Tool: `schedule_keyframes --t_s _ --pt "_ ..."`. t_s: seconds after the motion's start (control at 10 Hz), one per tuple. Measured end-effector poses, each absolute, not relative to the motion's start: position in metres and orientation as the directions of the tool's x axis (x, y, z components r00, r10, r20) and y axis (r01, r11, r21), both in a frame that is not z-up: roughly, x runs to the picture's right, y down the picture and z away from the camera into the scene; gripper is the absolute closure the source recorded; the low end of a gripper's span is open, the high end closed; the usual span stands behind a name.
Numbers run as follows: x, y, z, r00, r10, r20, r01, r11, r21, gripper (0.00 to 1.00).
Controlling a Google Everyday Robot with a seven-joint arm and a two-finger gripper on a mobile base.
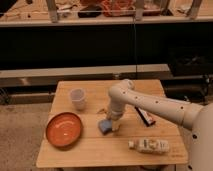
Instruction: Wipe the white sponge on the table
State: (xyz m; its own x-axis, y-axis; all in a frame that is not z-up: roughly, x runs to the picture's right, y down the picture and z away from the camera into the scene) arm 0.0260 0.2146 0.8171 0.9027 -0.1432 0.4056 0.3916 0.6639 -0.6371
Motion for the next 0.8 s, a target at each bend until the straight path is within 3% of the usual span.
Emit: schedule_keyframes --t_s 0.3,0.8 --pt "0.011 0.226 0.809 0.896 -0.156 0.415 0.408 0.658 -0.633 1.00" --pt "0.057 0.214 0.810 0.907 -0.141 0.397 0.383 0.672 -0.634 1.00"
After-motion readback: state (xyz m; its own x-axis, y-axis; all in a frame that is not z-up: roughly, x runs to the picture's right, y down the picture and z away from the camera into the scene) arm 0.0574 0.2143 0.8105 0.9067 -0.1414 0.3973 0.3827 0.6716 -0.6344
